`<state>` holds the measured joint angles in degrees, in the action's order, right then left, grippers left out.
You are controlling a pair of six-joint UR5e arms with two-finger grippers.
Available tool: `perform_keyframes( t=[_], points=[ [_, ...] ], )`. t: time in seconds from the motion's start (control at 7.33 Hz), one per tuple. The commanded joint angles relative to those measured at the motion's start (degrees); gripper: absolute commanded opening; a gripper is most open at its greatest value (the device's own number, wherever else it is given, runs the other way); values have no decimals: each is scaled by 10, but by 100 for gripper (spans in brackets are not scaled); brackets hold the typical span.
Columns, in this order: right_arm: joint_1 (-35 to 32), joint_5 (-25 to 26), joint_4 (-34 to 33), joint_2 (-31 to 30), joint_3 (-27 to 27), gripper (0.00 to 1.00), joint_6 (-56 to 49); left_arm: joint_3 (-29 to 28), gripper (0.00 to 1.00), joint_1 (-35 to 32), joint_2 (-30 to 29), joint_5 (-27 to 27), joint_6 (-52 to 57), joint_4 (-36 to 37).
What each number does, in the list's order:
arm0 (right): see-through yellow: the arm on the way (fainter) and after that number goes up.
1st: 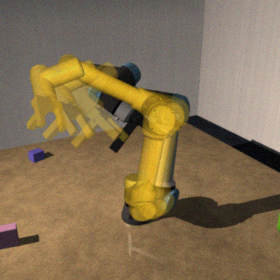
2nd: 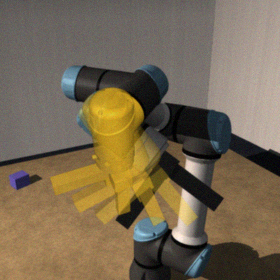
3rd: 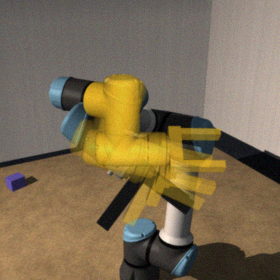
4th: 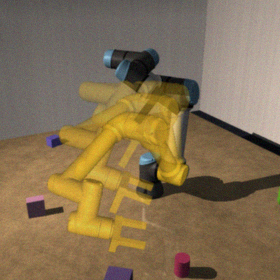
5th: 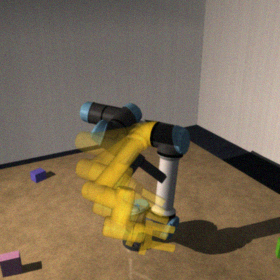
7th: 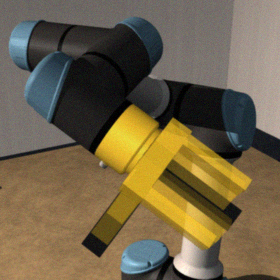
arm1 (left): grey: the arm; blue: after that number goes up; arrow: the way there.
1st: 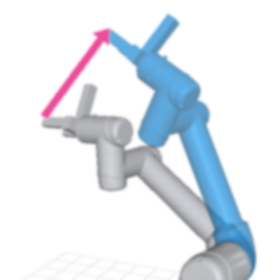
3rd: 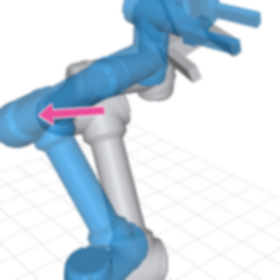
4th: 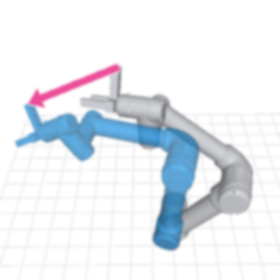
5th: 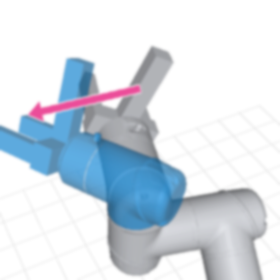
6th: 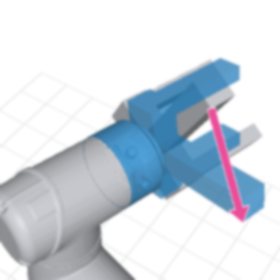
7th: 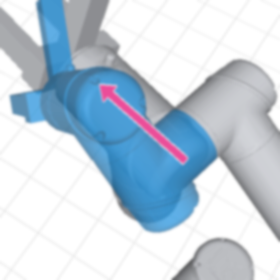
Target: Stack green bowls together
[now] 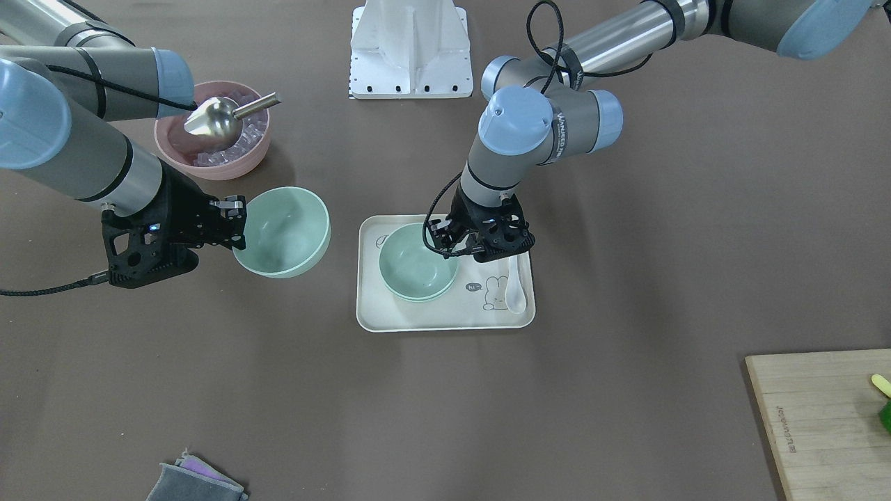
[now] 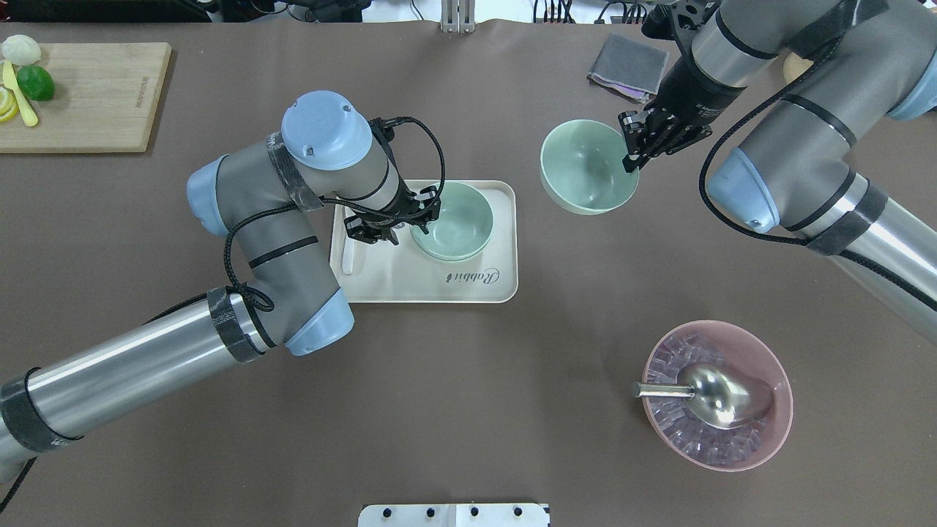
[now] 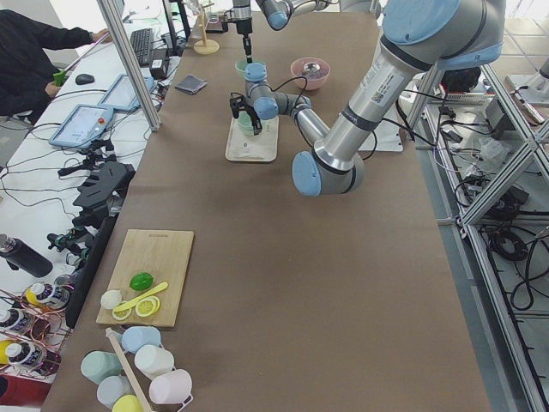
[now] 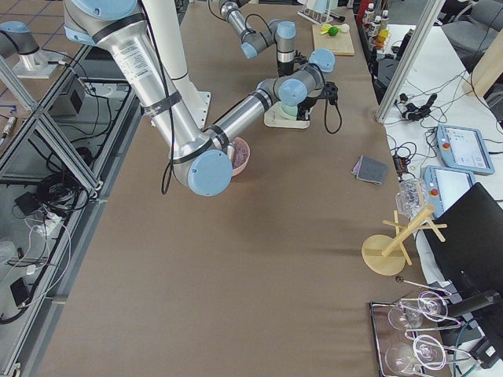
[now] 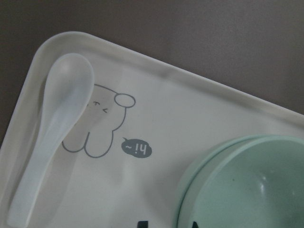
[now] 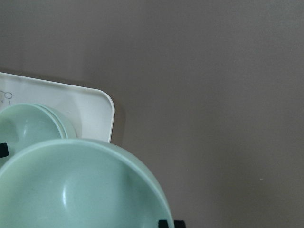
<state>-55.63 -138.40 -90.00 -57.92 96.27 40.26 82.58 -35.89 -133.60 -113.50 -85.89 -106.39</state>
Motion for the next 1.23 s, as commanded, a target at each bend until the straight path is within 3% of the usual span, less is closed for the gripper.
perform_keyframes(
  t=[0.0,0.27,0.68,1.09],
  points=[
    [1,0,0,0,1,0,0,12,97,-16,2,-6,1,3],
    [7,1,-1,17,-5,0,1,34,98,-60,14,-67,25,23],
    [60,61,-1,95,-55,0,78,178,98,-109,124,-73,183,127],
    [103,104,-1,169,-129,0,104,195,98,-124,163,-80,215,123]
  ],
)
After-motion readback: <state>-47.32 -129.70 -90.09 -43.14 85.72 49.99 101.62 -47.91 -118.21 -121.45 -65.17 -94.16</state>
